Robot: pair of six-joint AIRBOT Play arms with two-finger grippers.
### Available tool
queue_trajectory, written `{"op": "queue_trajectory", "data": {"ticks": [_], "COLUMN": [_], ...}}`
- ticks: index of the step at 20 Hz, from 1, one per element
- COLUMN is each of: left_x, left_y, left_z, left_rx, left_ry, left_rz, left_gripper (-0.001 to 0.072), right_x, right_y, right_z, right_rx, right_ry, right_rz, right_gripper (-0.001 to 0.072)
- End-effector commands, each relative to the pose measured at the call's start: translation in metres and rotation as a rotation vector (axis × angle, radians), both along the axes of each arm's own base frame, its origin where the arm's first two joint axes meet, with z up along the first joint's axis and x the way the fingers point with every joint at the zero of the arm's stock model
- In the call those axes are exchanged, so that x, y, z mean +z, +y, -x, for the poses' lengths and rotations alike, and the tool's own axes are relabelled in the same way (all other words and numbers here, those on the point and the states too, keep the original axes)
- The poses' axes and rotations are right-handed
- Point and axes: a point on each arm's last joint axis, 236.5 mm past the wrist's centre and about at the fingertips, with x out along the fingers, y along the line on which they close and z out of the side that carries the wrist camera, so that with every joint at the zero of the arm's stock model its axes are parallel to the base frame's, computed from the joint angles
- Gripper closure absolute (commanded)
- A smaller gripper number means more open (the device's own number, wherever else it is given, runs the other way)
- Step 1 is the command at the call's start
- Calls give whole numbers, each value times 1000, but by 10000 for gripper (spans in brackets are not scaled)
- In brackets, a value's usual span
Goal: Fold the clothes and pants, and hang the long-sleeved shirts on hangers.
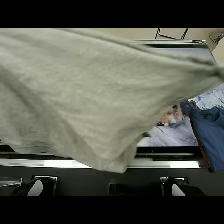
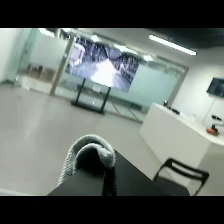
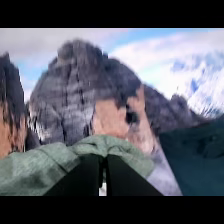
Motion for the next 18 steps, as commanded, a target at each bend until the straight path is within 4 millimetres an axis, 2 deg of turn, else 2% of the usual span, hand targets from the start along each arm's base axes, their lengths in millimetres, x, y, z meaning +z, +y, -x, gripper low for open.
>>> {"op": "queue_trajectory", "data": {"ticks": [1,2,3,4,5,6,7,8,9,10,11,12,14,15,16,18], "left_x": [-105,-148,-192,-243,-291,-343,-389,-425,-458,-482,-499,-512,-527,-532,-532,-537], "left_y": [-38,-61,-84,-111,-137,-167,-196,-216,-228,-229,-223,-209,-170,-151,-141,-145], "left_z": [-122,-161,-190,-213,-224,-224,-212,-196,-178,-162,-147,-127,-79,-48,-22,15], "left_rx": [-160,-206,-249,-308,-376,-471,-577,-666,-721,-732,-724,-702,-677,-681,-697,-724], "left_ry": [227,293,362,457,556,676,798,909,1039,1156,1263,1387,1641,1784,1882,1938], "left_rz": [-30,-54,-72,-68,-65,-73,-85,-91,-78,-67,-68,-64,-91,-98,-83,-34], "left_gripper": [680,679,680,679,679,679,679,679,676,623,369,-13,-3,-2,-1,2], "right_x": [-135,-169,-203,-229,-253,-270,-281,-288,-293,-296,-296,-296,-296,-296,-296,-296], "right_y": [25,32,37,40,42,44,46,47,47,46,46,45,45,45,45,46], "right_z": [-19,-23,-20,-13,-3,7,13,18,20,19,17,17,16,16,17,17], "right_rx": [65,74,77,75,74,72,71,69,74,75,76,79,85,85,86,86], "right_ry": [387,465,560,650,739,812,858,882,887,884,876,872,871,871,873,873], "right_rz": [-184,-234,-278,-303,-325,-342,-352,-358,-358,-353,-350,-348,-345,-345,-345,-348], "right_gripper": [674,674,674,674,674,674,674,674,674,674,674,674,673,673,673,673]}}
